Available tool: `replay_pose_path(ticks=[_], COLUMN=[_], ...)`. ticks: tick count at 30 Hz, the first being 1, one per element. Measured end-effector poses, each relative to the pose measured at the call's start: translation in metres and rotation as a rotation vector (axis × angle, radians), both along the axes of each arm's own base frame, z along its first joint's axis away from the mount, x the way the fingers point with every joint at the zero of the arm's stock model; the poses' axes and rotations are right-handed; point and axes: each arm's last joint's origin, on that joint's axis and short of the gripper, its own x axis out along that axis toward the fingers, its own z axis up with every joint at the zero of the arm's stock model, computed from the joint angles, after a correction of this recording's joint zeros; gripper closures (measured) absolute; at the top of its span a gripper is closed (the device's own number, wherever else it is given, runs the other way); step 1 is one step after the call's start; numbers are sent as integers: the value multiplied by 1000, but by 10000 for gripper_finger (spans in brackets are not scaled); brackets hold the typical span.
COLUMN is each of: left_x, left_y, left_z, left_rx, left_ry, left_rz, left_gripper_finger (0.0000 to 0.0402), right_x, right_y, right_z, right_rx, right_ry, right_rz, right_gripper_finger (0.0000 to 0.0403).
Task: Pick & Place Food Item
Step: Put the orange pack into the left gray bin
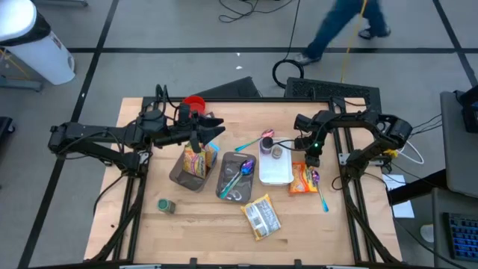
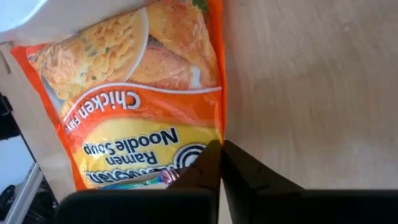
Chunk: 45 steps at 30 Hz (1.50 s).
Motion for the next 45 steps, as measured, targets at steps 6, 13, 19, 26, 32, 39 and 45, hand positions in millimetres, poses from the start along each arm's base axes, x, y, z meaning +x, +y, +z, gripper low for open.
replay_pose_path(ticks=[6, 13, 19, 26, 32, 39, 45], left_x=[0, 0, 0, 0, 0, 0, 2], left_y=[0, 0, 0, 0, 0, 0, -1], left_z=[0, 0, 0, 0, 0, 0, -2], left_rx=[-1, -4, -3, 7, 9, 46, 80], left_ry=[0, 0, 0, 2, 3, 10, 26], left_rz=[0, -1, -7, -8, -8, -6, -14], left_gripper_finger=[144, 144, 144, 144, 144, 144, 144], right_x=[2, 2, -2, -9, -13, -9, -7], right_y=[-2, -2, 1, 7, 16, 34, 46], right_z=[12, 34, 59, 93, 120, 141, 152], right_rx=[21, 18, 3, -32, -65, -122, -132], right_ry=[47, 50, 38, -2, -37, -49, -63], right_rz=[-18, -41, -61, -94, -108, -66, -44], right_gripper_finger=[402, 402, 403, 403, 403, 403, 403])
